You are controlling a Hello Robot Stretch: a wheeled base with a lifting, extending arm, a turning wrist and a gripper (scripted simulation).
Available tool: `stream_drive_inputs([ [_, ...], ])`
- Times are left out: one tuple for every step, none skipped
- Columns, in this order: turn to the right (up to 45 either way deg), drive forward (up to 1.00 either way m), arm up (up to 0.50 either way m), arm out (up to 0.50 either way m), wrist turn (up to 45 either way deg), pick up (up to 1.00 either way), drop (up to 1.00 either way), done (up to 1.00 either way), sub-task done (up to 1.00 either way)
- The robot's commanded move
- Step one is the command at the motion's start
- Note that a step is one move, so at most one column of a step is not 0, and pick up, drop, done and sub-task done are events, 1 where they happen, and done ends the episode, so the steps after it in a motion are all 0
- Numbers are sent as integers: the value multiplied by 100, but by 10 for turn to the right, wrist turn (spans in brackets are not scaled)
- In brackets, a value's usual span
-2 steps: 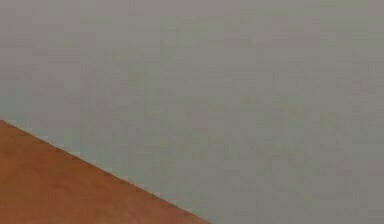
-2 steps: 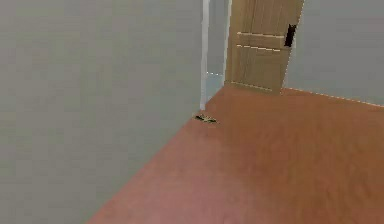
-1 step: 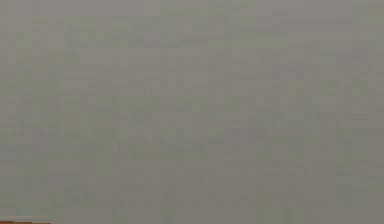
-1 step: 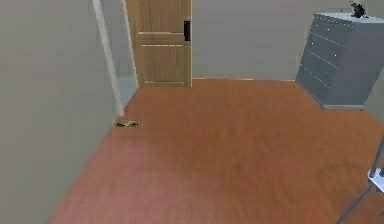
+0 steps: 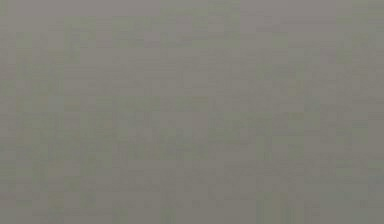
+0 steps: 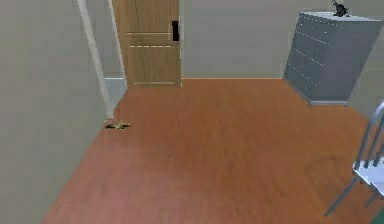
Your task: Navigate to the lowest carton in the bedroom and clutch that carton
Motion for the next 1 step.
stream_drive_inputs([
  [0, 20, 0, 0, 0, 0, 0, 0, 0],
])
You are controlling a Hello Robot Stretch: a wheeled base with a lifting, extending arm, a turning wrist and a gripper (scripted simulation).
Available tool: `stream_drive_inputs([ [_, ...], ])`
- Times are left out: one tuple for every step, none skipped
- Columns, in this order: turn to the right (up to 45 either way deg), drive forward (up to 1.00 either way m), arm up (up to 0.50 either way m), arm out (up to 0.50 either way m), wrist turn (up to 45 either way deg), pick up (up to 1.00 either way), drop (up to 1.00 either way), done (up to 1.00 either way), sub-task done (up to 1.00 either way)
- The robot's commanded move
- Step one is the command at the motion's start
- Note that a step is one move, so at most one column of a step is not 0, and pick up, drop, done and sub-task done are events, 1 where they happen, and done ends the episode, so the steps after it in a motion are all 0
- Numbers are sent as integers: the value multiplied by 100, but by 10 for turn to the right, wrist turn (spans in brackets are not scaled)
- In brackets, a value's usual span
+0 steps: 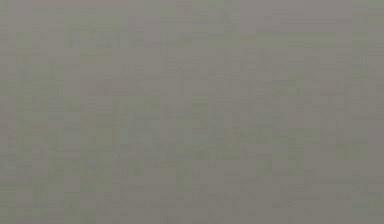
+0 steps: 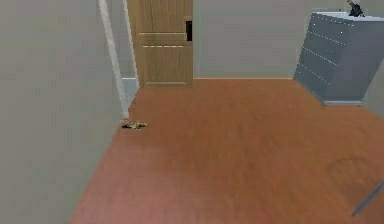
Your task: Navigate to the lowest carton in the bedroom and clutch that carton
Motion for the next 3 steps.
stream_drive_inputs([
  [-450, 0, 0, 0, 0, 0, 0, 0, 0],
  [-360, 0, 0, 0, 0, 0, 0, 0, 0],
  [0, 75, 0, 0, 0, 0, 0, 0, 0],
])
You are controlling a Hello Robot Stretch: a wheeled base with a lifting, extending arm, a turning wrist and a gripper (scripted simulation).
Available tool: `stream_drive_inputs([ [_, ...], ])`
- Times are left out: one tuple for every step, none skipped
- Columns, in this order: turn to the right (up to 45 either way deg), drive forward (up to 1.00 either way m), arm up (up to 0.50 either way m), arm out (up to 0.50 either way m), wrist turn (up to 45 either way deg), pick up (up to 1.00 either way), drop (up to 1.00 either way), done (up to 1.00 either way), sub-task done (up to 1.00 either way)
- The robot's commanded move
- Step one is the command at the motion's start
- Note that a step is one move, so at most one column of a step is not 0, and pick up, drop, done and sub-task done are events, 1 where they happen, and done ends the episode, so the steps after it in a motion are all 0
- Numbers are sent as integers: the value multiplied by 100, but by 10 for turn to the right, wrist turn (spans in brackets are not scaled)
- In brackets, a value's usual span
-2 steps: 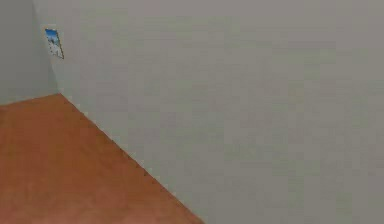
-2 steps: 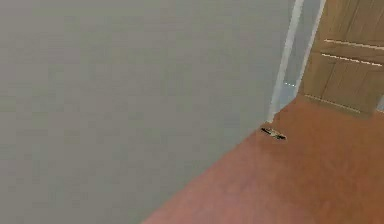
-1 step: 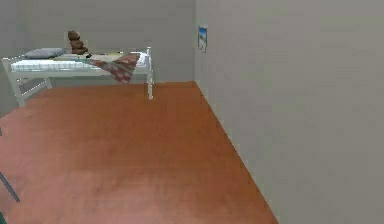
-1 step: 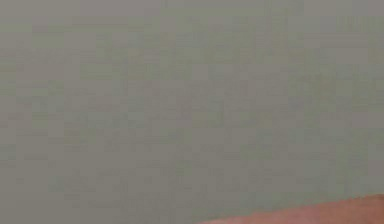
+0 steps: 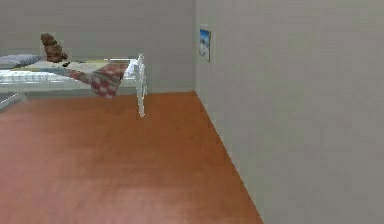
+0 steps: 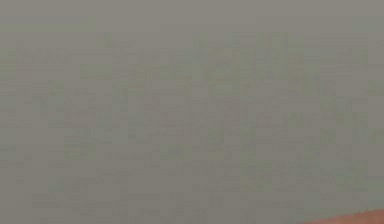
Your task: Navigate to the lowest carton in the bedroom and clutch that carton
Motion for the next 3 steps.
stream_drive_inputs([
  [-450, 0, 0, 0, 0, 0, 0, 0, 0],
  [-240, 0, 0, 0, 0, 0, 0, 0, 0],
  [0, 65, 0, 0, 0, 0, 0, 0, 0],
])
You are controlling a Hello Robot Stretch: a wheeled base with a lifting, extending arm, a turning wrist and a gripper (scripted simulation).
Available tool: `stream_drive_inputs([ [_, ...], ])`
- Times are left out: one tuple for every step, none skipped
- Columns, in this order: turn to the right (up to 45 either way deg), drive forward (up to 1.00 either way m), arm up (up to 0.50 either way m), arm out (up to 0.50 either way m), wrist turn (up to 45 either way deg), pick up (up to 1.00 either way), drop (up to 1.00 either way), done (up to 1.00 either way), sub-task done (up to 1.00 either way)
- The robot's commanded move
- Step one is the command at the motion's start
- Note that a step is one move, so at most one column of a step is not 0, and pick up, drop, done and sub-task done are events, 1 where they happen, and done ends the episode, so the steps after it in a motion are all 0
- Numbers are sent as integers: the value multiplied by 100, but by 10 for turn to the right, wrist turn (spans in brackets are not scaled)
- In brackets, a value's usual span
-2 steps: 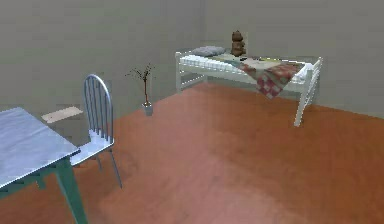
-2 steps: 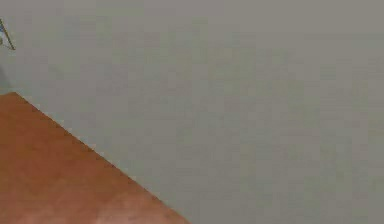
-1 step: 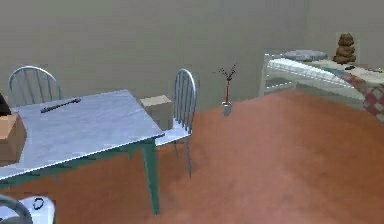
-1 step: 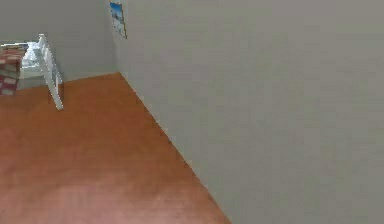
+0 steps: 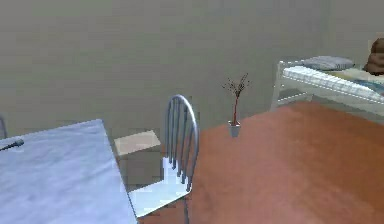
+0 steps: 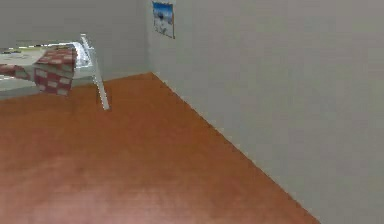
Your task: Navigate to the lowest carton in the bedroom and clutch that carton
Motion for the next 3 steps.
stream_drive_inputs([
  [-450, 0, 0, 0, 0, 0, 0, 0, 0],
  [-450, 0, 0, 0, 0, 0, 0, 0, 0],
  [-180, 0, 0, 0, 0, 0, 0, 0, 0],
])
